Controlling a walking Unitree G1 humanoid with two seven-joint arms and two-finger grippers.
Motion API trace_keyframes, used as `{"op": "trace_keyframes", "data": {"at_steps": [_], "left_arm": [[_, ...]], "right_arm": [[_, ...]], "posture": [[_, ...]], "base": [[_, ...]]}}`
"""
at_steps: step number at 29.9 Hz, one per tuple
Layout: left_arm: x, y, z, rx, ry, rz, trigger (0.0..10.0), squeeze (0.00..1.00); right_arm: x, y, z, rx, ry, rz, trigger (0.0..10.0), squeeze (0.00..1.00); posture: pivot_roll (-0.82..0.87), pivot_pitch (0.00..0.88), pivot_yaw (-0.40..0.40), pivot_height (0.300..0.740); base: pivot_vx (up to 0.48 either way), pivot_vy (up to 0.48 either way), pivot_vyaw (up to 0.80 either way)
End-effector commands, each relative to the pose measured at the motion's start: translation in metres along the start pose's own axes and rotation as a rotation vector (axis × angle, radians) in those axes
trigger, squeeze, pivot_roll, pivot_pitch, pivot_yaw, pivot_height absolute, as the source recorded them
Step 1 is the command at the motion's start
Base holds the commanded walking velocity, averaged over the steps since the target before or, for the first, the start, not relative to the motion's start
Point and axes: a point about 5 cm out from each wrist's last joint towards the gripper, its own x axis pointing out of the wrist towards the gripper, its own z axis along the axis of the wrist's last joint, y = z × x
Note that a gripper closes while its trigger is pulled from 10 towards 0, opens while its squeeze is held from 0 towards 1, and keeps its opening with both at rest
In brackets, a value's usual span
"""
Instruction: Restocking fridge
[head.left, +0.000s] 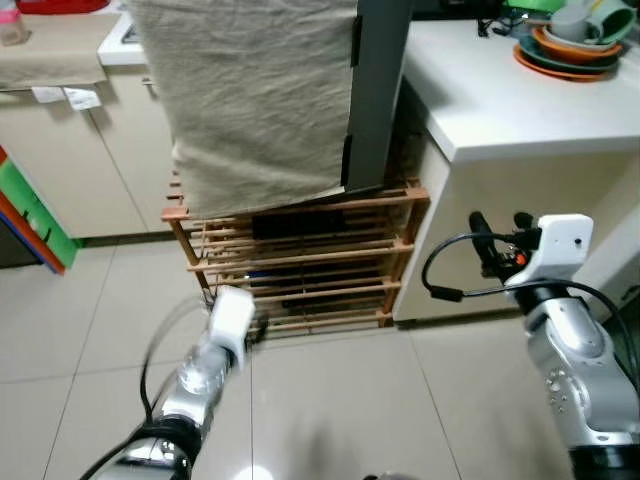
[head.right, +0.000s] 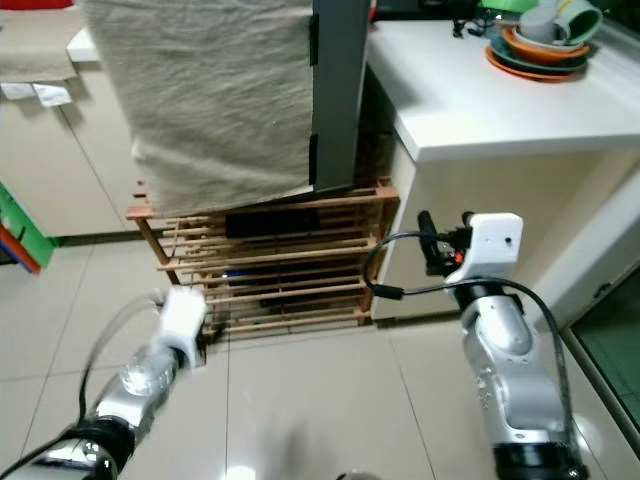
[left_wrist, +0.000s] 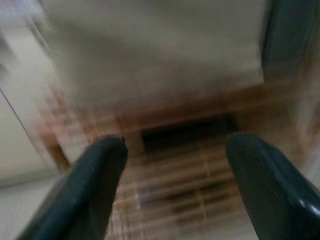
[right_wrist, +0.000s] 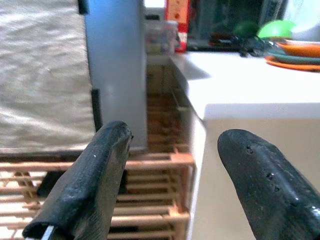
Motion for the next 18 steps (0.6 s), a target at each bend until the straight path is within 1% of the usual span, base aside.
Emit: {"op": "trace_keyframes", "data": {"at_steps": [1, 2, 3, 6, 10, 11, 13, 15, 18], "left_arm": [[0.003, 0.001, 0.051, -0.013, -0.203, 0.058, 10.0, 0.0], [0.002, 0.0, 0.062, -0.004, -0.243, 0.064, 10.0, 0.0], [0.002, 0.0, 0.069, 0.0, -0.262, 0.074, 10.0, 0.0], [0.001, -0.002, 0.081, 0.021, -0.292, 0.069, 10.0, 0.0], [-0.002, -0.007, 0.09, 0.068, -0.334, 0.039, 10.0, 0.0], [-0.006, -0.008, 0.092, 0.049, -0.32, 0.037, 10.0, 0.0], [-0.008, -0.008, 0.093, 0.039, -0.31, 0.039, 10.0, 0.0], [-0.009, -0.005, 0.091, -0.001, -0.268, 0.06, 10.0, 0.0], [-0.009, -0.004, 0.091, -0.008, -0.261, 0.072, 10.0, 0.0]], "right_arm": [[0.001, 0.004, -0.007, 0.02, -0.001, -0.015, 10.0, 0.0], [0.001, 0.005, -0.01, 0.028, 0.008, -0.019, 10.0, 0.0], [0.002, 0.006, -0.013, 0.036, 0.017, -0.025, 10.0, 0.0], [0.006, 0.005, -0.015, 0.045, 0.017, -0.036, 10.0, 0.0], [0.013, 0.003, -0.015, 0.042, 0.007, -0.041, 10.0, 0.0], [0.016, 0.004, -0.016, 0.038, 0.001, -0.039, 10.0, 0.0], [0.017, 0.005, -0.016, 0.036, -0.002, -0.037, 10.0, 0.0], [0.017, 0.006, -0.018, 0.027, -0.001, -0.027, 10.0, 0.0], [0.015, 0.006, -0.022, 0.032, 0.011, -0.021, 10.0, 0.0]], "posture": [[-0.1, 0.0, 0.007, 0.74], [-0.1, 0.0, 0.007, 0.74], [-0.09, 0.0, 0.003, 0.74], [-0.08, 0.0, 0.003, 0.74], [-0.07, 0.0, 0.002, 0.74], [-0.07, 0.0, 0.003, 0.74], [-0.07, 0.0, 0.003, 0.74], [-0.07, 0.0, 0.005, 0.74], [-0.07, 0.0, 0.006, 0.74]], "base": [[0.0, 0.0, 0.0], [0.0, 0.0, 0.0], [0.0, 0.0, 0.0], [0.0, 0.0, 0.0], [0.0, 0.0, 0.0], [0.0, 0.0, 0.0], [0.0, 0.0, 0.0], [0.394, 0.0, 0.0], [0.441, 0.0, 0.0]]}}
